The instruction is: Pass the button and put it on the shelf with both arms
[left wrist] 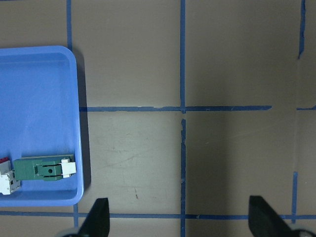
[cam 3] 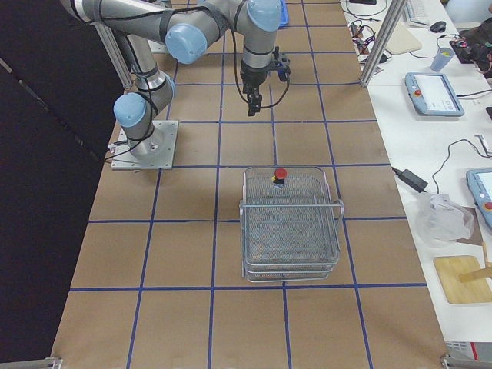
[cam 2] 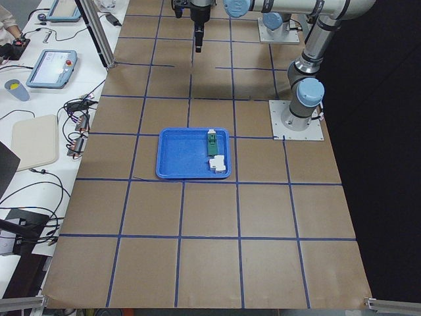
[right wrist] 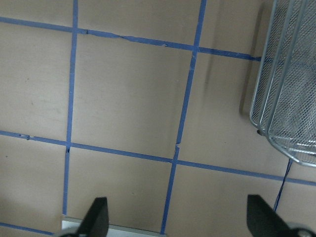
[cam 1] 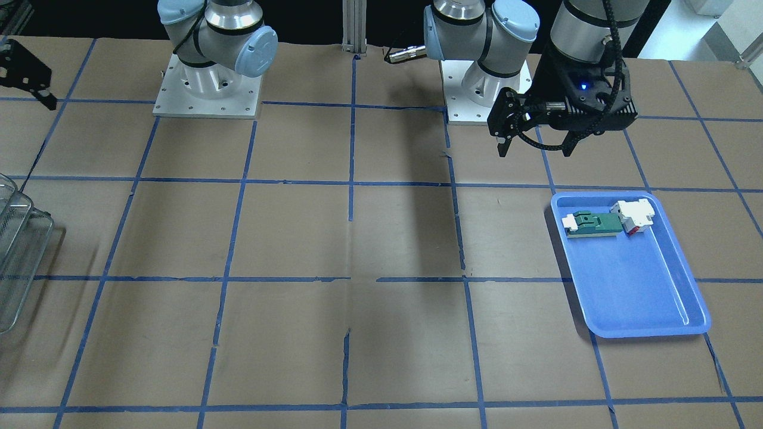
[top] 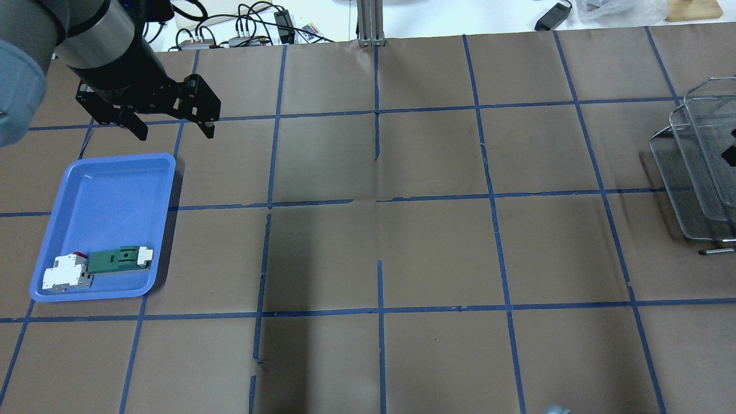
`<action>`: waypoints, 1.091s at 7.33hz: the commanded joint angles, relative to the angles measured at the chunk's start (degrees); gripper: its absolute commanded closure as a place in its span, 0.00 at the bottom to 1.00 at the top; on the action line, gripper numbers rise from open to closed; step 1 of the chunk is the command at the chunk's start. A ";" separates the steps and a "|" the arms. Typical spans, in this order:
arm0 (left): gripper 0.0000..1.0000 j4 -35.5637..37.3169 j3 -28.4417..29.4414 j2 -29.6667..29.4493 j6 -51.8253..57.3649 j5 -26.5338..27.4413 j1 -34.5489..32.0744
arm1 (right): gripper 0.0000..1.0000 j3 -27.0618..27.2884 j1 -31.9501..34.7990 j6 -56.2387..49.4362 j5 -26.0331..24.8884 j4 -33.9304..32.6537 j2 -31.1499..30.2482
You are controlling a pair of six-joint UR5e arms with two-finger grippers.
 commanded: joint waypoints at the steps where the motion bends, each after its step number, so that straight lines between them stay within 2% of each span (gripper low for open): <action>1: 0.00 -0.25 -0.46 0.55 0.31 0.07 -0.09 | 0.00 1.83 10.67 18.41 0.05 1.72 -3.62; 3: 0.00 -0.24 -0.99 1.07 -0.74 -0.02 0.25 | 0.00 3.50 21.12 32.84 -0.12 -0.29 -4.25; 4: 0.00 -0.25 -1.16 1.08 -1.09 -0.02 -0.09 | 0.00 4.12 25.17 36.04 -0.30 -0.48 -4.08; 6: 0.00 -0.15 -1.86 1.86 -0.84 -3.16 1.04 | 0.00 10.33 26.62 37.21 -0.21 -5.03 -6.08; 7: 0.00 -0.42 -2.13 2.48 -0.66 -3.09 3.22 | 0.00 11.50 26.62 37.39 -0.47 -7.74 -8.36; 8: 0.00 -0.07 -2.04 2.31 -0.74 -3.35 3.33 | 0.00 11.25 26.62 37.30 -0.30 -7.60 -8.82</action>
